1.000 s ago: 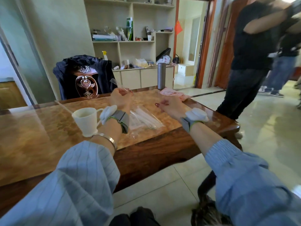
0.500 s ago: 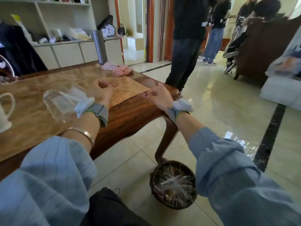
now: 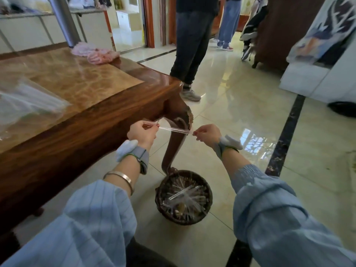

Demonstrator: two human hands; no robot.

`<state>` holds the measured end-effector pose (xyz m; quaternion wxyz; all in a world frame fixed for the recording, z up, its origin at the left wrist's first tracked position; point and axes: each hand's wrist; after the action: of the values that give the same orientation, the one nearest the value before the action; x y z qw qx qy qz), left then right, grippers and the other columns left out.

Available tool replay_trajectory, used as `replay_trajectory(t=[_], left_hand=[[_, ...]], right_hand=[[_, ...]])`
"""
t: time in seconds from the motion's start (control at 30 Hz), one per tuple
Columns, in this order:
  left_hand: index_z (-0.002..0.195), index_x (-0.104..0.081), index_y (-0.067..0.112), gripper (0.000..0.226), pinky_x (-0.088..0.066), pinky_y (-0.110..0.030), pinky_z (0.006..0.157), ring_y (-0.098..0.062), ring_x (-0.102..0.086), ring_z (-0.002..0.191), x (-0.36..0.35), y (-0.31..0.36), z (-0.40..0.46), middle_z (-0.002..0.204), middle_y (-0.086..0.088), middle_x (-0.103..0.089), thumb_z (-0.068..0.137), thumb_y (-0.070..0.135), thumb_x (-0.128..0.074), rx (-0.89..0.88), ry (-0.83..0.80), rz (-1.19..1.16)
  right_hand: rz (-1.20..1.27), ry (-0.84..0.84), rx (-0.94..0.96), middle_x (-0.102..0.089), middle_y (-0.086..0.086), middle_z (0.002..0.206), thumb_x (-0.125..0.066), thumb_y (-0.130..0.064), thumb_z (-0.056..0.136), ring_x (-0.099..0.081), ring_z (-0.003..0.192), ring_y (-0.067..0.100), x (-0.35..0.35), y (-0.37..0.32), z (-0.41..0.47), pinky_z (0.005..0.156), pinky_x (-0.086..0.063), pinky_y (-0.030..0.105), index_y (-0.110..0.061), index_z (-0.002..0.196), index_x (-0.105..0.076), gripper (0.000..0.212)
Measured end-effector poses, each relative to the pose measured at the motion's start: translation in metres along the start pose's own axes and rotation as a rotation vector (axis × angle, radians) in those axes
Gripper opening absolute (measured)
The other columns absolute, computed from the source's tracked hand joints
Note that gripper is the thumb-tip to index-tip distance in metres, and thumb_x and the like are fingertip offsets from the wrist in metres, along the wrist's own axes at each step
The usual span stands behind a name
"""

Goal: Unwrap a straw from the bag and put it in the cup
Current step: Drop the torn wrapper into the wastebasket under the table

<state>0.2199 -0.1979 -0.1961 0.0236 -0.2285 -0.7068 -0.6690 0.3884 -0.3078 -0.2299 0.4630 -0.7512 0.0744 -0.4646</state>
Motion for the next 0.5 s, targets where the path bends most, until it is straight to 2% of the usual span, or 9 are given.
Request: replay_trajectory(t=[0.1, 0.23, 0.3, 0.4, 0.5], left_hand=[[0.068, -0.066, 0.022, 0.011, -0.06, -0.038, 0.083, -0.019, -0.066, 0.066, -0.021, -0.025, -0.006, 0.063, 0.003, -0.064, 0.075, 0.02, -0.075, 0.106, -0.027, -0.029], [0.068, -0.067, 0.017, 0.012, -0.06, -0.039, 0.081, -0.02, -0.064, 0.066, -0.042, -0.059, -0.01, 0.077, -0.005, -0.069, 0.075, 0.017, -0.076, 0.173, -0.043, 0.053], [0.078, -0.073, 0.013, 0.008, -0.061, -0.037, 0.08, -0.019, -0.065, 0.063, -0.051, -0.075, -0.012, 0.08, -0.007, -0.071, 0.075, 0.019, -0.077, 0.194, -0.044, 0.114], [0.084, -0.076, 0.013, 0.013, -0.06, -0.037, 0.083, -0.026, -0.071, 0.083, -0.062, -0.099, -0.01, 0.088, -0.01, -0.076, 0.074, 0.02, -0.077, 0.211, -0.06, 0.19], [0.09, -0.077, 0.012, 0.017, -0.058, -0.031, 0.081, -0.029, -0.07, 0.088, -0.067, -0.118, -0.008, 0.092, -0.011, -0.076, 0.08, 0.024, -0.069, 0.239, -0.136, 0.335]], right_hand=[[-0.022, -0.032, -0.075, -0.066, 0.01, 0.081, -0.062, -0.014, 0.087, -0.059, 0.071, 0.016, 0.0, 0.027, 0.002, 0.067, -0.049, 0.028, -0.002, 0.096, -0.073, 0.018], [-0.06, -0.087, -0.165, -0.065, 0.007, 0.084, -0.06, -0.015, 0.088, -0.059, 0.081, 0.019, -0.009, 0.056, 0.002, 0.077, -0.051, 0.03, -0.004, 0.098, -0.072, 0.019], [-0.089, -0.11, -0.205, -0.066, 0.007, 0.084, -0.06, -0.018, 0.088, -0.06, 0.082, 0.02, -0.016, 0.071, 0.002, 0.082, -0.053, 0.034, -0.005, 0.099, -0.072, 0.021], [-0.11, -0.143, -0.256, -0.067, 0.006, 0.084, -0.06, -0.019, 0.088, -0.062, 0.082, 0.02, -0.027, 0.092, 0.001, 0.087, -0.055, 0.036, -0.006, 0.1, -0.072, 0.021], [-0.144, -0.177, -0.265, -0.069, 0.007, 0.088, -0.059, -0.017, 0.087, -0.063, 0.083, 0.02, -0.034, 0.106, -0.003, 0.087, -0.055, 0.036, -0.008, 0.1, -0.072, 0.02]])
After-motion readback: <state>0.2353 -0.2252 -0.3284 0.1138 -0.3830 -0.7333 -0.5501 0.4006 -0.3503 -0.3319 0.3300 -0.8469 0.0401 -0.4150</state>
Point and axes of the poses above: each hand's wrist, its own z-axis towards the middle knuckle, its own x-axis out of the back of the hand, y = z × x
